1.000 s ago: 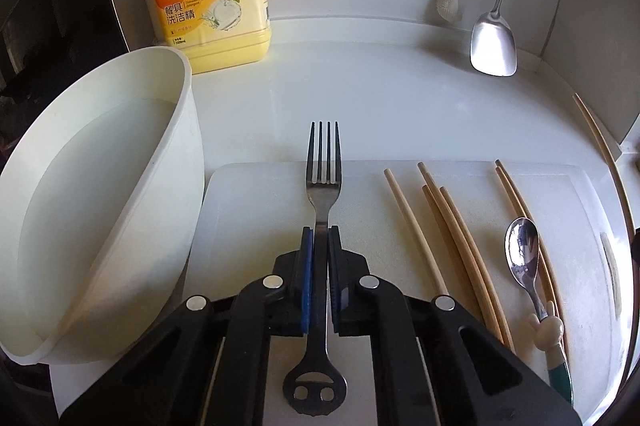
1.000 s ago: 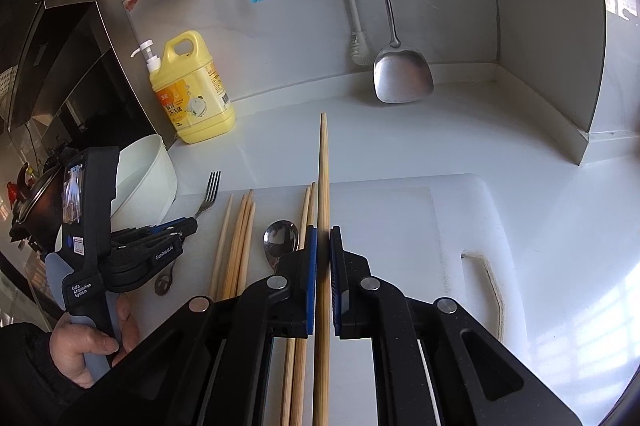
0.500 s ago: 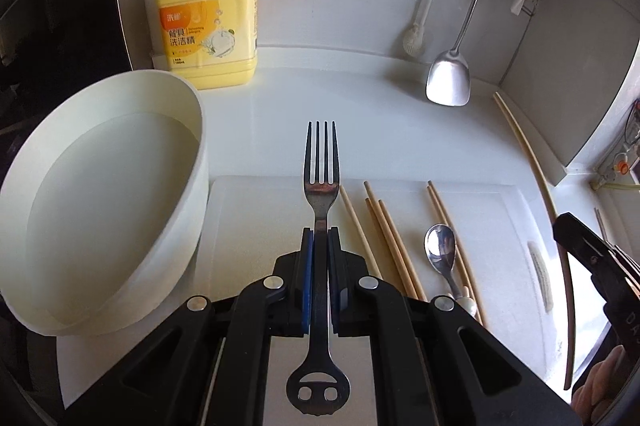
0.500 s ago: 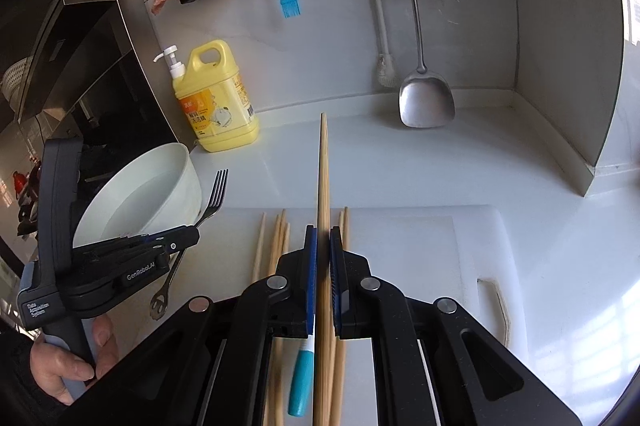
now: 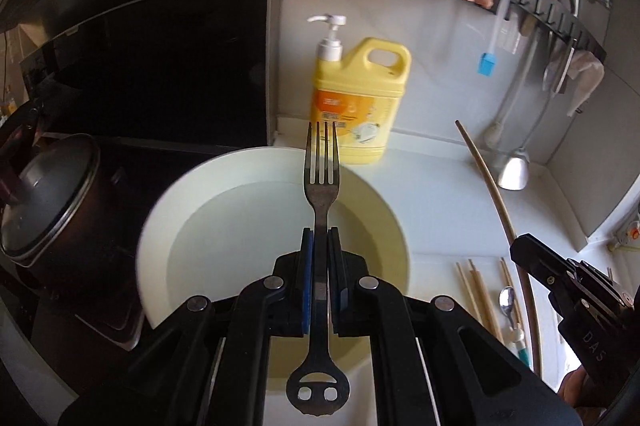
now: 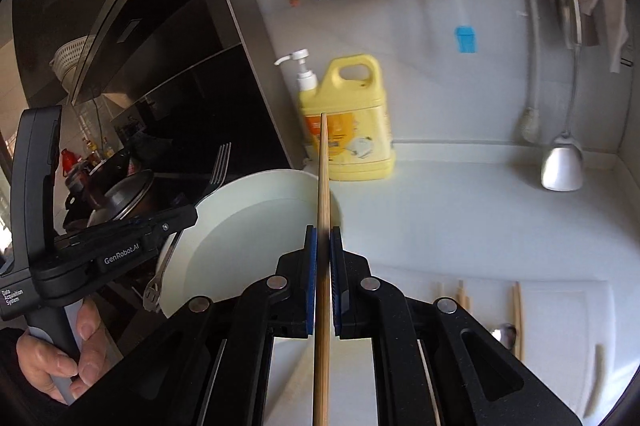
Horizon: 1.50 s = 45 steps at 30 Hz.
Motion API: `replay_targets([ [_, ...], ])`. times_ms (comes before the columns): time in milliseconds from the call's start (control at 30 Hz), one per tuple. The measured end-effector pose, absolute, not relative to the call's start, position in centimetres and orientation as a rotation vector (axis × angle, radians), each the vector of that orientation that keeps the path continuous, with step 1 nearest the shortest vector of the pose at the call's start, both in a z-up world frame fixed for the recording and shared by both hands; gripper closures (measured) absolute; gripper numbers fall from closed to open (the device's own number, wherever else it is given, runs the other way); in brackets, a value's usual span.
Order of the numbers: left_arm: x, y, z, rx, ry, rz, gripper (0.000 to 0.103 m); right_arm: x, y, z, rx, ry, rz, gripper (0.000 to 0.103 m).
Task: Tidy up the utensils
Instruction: 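Lower the fork into the basin with the left tool while the right tool releases the chopstick there, then withdraw both open tools from the basin back over the cutting board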
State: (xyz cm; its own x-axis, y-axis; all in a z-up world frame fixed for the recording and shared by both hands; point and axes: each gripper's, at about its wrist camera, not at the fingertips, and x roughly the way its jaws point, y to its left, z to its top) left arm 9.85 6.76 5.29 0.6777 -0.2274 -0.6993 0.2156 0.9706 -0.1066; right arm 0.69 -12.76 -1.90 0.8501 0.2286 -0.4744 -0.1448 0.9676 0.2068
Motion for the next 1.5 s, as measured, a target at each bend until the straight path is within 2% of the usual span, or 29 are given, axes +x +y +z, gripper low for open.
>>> replay_targets([
  [267, 14.6, 12.6, 1.3, -0.033, 0.890, -0.216, 0.095, 7.8, -5.6, -4.1, 0.157, 0.638, 0.265, 0.097],
  [667, 19.1, 13.7, -3.7, -0.028, 1.004, -0.246, 0.095, 15.1, -2.7, -8.5, 0.244, 0.859, 0.236, 0.097],
  [1200, 21.7, 13.5, -6.5, 0.000, 1.116, -0.237, 0.095, 17.8, -2.6, -11.0, 0.229, 1.015, 0.154, 0.096],
  [1300, 21.7, 13.5, -6.7, 0.015, 1.133, -0.233, 0.094, 17.6, -2.6, -11.1, 0.227, 1.015, 0.147, 0.092],
  [1333, 21.7, 13.6, -6.7, 0.016, 1.128, -0.231, 0.093, 17.5, -2.6, -10.9, 0.220, 1.009, 0.143, 0.085],
  [1367, 21.5, 13.7, -6.5, 0.018, 1.120, -0.226, 0.084, 17.4, -2.6, -10.8, 0.211, 1.001, 0.135, 0.081],
  [1400, 21.4, 13.9, -6.1, 0.019, 1.107, -0.218, 0.068, 17.4, -2.6, -10.6, 0.201, 0.990, 0.128, 0.076],
  [1433, 21.2, 14.1, -5.7, 0.017, 1.092, -0.205, 0.058, 17.1, -2.7, -10.3, 0.194, 0.979, 0.122, 0.076],
  [1467, 21.0, 14.5, -5.2, 0.010, 1.070, -0.195, 0.041, 17.1, -2.8, -10.2, 0.191, 0.969, 0.117, 0.076],
  [1500, 20.7, 14.8, -4.7, 0.005, 1.046, -0.186, 0.036, 16.7, -3.0, -9.9, 0.191, 0.959, 0.113, 0.075],
])
